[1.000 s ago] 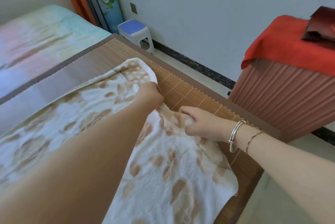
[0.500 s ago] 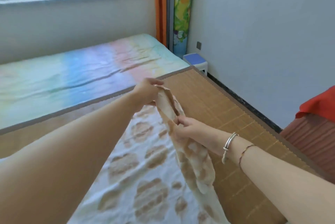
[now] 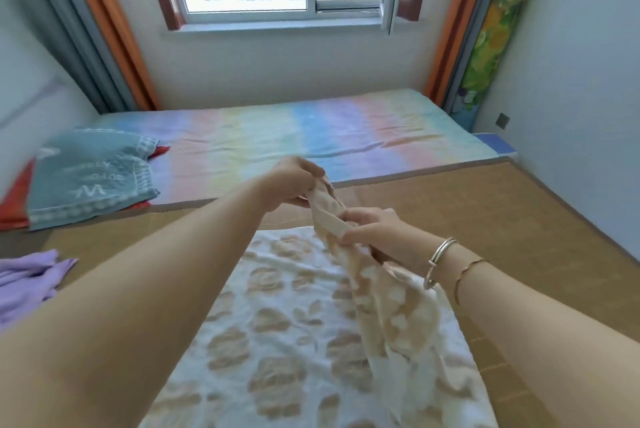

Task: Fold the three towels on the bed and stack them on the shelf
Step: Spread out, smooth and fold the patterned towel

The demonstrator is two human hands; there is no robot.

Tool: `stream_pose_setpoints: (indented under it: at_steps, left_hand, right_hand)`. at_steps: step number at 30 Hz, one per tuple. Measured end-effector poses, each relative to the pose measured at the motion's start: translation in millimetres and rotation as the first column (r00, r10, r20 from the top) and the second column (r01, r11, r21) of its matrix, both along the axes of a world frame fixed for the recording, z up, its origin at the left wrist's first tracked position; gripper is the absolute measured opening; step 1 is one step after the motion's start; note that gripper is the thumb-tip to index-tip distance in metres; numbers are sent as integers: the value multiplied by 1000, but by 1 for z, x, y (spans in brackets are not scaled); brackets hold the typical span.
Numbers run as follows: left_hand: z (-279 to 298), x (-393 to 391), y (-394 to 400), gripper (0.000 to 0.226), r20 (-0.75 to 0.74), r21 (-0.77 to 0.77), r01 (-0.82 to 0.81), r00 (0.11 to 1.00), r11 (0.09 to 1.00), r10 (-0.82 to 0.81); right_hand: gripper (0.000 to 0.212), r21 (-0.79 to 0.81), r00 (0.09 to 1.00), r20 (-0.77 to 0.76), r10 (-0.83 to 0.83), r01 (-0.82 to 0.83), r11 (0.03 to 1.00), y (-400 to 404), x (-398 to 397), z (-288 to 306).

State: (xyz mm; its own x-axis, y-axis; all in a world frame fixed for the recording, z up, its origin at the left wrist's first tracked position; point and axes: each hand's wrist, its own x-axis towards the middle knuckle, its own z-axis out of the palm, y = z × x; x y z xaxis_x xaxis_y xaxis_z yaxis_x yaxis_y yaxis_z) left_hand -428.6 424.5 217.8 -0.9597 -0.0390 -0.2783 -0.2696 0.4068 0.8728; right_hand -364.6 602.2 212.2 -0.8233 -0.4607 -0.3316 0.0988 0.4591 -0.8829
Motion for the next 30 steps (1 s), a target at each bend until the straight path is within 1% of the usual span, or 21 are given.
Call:
stream_pose_setpoints:
  at_steps: [4, 7, 10, 12, 15, 19, 21, 23, 25, 27, 29, 30]
  left_hand:
    - [-35, 45, -78, 48, 61, 19, -42, 997, 999, 41]
    - [-79, 76, -137, 53, 125, -22, -91, 988, 996, 93]
    - [-122, 100, -182, 56, 167, -54, -141, 975, 989, 148]
    - [-156, 111, -213, 58, 190, -81, -143, 969, 986, 156]
    - [-209, 116, -246, 61, 220, -96, -128, 964, 987, 147]
    - [-276, 123, -273, 61, 243, -87, -125, 959, 988, 143]
    - [-312, 135, -286, 56, 266, -63, -149, 951, 987, 160]
    - [-333, 147, -291, 45, 291, -39, -146, 945, 989, 151]
    - [-361, 167, -299, 40, 312, -19, -170, 935, 985, 167]
    - [-382, 185, -309, 37, 314, 1, -275, 913, 961, 261]
    - [-392, 204, -314, 28, 328, 44, -440, 855, 897, 403]
    - [-392, 213, -316, 21, 337, 40, -507, 818, 861, 466]
  right_hand:
    - [25, 17, 991, 60, 117, -118, 993, -83, 29, -35]
    - [20, 9, 970, 136, 203, -206, 979, -142, 46, -77]
    - [22, -10, 942, 194, 273, -276, 961, -186, 62, -121]
    - [23, 2, 933, 213, 289, -296, 955, -218, 74, -157]
    - [21, -16, 928, 252, 274, -279, 960, -254, 89, -214]
    - [29, 25, 924, 239, 298, -313, 949, -285, 101, -285]
    - [32, 66, 910, 254, 327, -354, 933, -304, 107, -326]
    - [35, 96, 901, 261, 347, -382, 919, -314, 110, -350]
    - [41, 126, 885, 270, 378, -422, 898, -322, 117, -378]
    - [45, 122, 861, 302, 409, -460, 879, -325, 124, -394]
    - [48, 88, 837, 346, 425, -480, 873, -324, 131, -400]
    - [46, 74, 821, 372, 433, -491, 868, -322, 135, -397]
